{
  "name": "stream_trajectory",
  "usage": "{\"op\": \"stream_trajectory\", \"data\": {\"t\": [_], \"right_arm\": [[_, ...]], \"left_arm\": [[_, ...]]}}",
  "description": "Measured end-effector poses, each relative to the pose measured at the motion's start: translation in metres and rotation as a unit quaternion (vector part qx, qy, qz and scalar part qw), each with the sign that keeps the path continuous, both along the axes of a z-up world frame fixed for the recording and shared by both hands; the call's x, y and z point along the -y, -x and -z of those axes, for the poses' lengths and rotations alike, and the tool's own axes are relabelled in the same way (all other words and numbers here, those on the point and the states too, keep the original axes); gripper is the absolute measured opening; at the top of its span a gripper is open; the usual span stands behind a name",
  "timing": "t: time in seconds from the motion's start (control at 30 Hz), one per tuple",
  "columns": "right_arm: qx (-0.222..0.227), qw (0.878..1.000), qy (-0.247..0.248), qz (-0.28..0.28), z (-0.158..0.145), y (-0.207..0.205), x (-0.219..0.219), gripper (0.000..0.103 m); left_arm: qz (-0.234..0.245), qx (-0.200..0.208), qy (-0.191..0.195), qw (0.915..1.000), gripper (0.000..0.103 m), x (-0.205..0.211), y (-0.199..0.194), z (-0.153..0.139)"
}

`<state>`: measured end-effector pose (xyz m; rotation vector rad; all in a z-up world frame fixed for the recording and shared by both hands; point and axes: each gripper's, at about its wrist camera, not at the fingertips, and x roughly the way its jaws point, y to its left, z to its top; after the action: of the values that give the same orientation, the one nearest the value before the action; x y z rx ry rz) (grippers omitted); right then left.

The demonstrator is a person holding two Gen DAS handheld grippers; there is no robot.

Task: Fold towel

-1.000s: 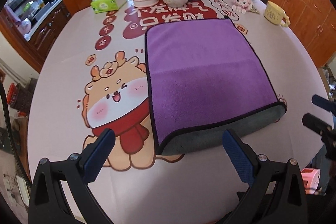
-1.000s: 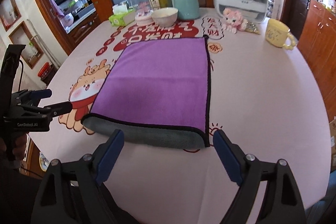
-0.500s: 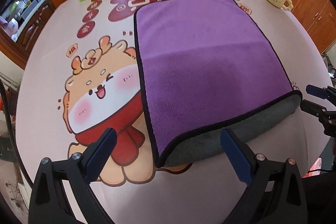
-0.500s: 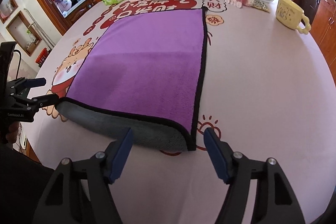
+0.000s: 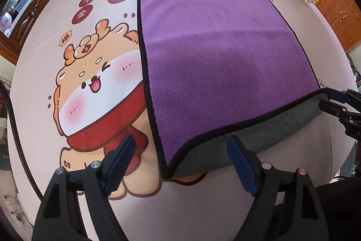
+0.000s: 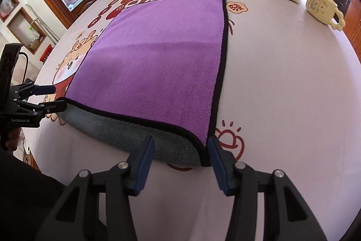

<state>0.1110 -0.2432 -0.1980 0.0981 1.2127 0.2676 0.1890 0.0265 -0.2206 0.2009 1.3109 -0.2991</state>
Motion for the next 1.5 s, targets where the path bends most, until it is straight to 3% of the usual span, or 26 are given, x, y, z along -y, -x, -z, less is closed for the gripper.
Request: {"op": "stream_trajectory", "data": {"t": [0.17, 0.33, 0.5, 0.87, 1.27, 1.5], "right_arm": [[-0.002, 1.0, 0.002, 0.001, 0.002, 0.001, 0.001, 0.041], [0.001, 1.0, 0.0, 0.003, 0.0, 0.002, 0.003, 0.039], [0.004, 1.0, 0.0, 0.001, -0.001, 0.003, 0.004, 0.034], [0.014, 1.0, -0.003, -0.005, -0.006, 0.006, 0.005, 0.032], [0.01, 1.0, 0.0, -0.014, -0.004, 0.007, 0.005, 0.032], [0.009, 1.0, 0.002, -0.015, -0.003, 0.007, 0.005, 0.029]], "left_arm": [[-0.007, -0.013, 0.011, 0.9998, 0.067, -0.004, -0.002, 0.003], [-0.007, -0.017, 0.036, 0.9992, 0.065, -0.006, 0.0, 0.0], [-0.013, -0.029, 0.057, 0.9979, 0.052, -0.013, 0.002, -0.002], [-0.014, -0.036, 0.072, 0.9967, 0.034, -0.019, 0.005, -0.003], [-0.005, -0.051, 0.066, 0.9965, 0.032, -0.021, 0.0, 0.002], [-0.007, -0.054, 0.08, 0.9953, 0.012, -0.022, 0.0, 0.0]]}}
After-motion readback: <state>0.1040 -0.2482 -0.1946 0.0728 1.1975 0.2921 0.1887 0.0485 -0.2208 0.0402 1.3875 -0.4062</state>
